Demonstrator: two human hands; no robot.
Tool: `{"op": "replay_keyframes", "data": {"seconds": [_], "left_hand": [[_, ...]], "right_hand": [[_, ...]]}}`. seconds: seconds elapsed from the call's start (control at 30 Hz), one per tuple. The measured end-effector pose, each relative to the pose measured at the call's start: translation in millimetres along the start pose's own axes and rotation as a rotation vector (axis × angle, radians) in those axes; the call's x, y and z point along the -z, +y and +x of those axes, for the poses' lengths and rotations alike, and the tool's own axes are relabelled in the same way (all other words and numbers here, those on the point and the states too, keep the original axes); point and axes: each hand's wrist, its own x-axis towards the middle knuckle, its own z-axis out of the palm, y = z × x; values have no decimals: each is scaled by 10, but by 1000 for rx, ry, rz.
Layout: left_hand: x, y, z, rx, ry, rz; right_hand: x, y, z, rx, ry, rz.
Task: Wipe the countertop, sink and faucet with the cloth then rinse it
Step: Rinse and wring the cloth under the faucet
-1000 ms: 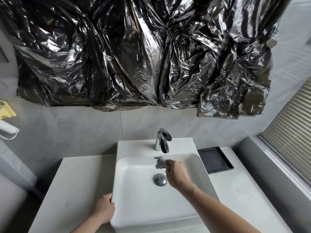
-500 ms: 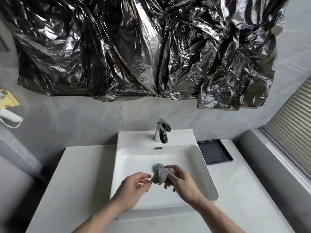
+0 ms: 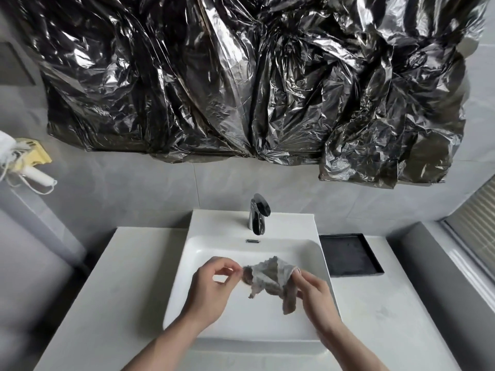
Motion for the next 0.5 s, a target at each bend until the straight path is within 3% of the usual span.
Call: {"op": "replay_keyframes", "data": {"seconds": [0.13, 0.37, 0.5], "left_hand": [[-44, -152, 100, 57, 50, -25], [-256, -269, 361, 248, -122, 279], [-492, 2, 843, 230, -127, 264]], "right_hand": [[184, 103, 227, -49, 137, 206], [314, 107, 552, 51, 108, -95], [335, 163, 710, -28, -4, -66]]}}
